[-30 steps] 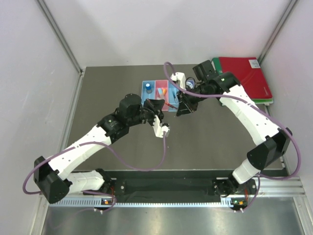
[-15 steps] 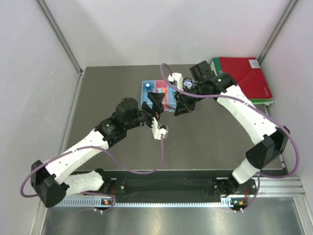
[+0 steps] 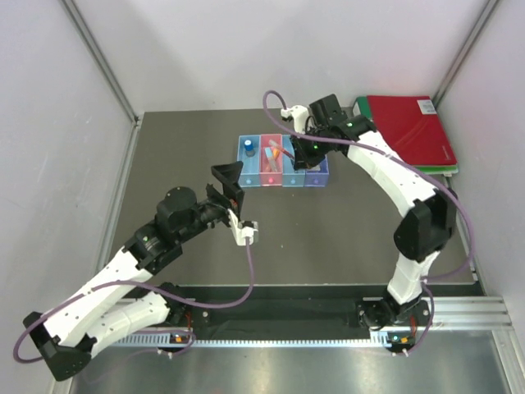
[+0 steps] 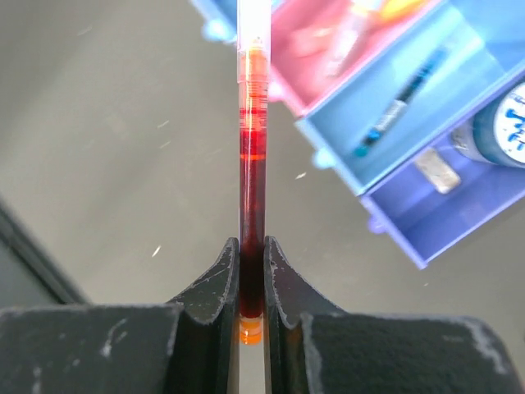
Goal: Sort the stationery into containers
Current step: Place the pen in the storage box.
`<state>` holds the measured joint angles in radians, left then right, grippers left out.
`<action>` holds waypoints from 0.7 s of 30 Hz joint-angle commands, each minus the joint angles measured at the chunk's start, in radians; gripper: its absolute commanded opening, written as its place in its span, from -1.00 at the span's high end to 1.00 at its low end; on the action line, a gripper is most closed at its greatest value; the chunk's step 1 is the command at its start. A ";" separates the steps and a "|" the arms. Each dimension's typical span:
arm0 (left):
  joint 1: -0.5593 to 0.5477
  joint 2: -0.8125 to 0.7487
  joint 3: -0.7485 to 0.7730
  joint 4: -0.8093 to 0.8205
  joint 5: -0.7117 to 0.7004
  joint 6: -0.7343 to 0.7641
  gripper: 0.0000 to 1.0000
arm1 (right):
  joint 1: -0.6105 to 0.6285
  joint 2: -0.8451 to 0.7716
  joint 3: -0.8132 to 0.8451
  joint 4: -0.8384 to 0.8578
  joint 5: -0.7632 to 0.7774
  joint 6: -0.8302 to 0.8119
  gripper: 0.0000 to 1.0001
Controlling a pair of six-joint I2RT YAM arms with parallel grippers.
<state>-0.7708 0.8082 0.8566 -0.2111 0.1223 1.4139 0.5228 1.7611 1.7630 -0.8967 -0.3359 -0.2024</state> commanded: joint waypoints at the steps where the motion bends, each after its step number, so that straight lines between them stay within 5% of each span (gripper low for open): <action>1: -0.004 -0.055 -0.025 -0.060 -0.092 -0.044 -0.98 | -0.041 0.099 0.110 0.104 0.074 0.135 1.00; 9: -0.004 -0.079 -0.031 -0.082 -0.179 -0.056 -0.98 | -0.078 0.279 0.231 0.166 0.077 0.314 1.00; 21: -0.004 -0.057 -0.025 -0.042 -0.191 -0.055 -0.98 | -0.115 0.321 0.130 0.186 0.086 0.363 1.00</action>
<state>-0.7723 0.7429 0.8310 -0.3073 -0.0521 1.3773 0.4335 2.0769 1.9282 -0.7456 -0.2539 0.1318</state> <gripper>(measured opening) 0.988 0.069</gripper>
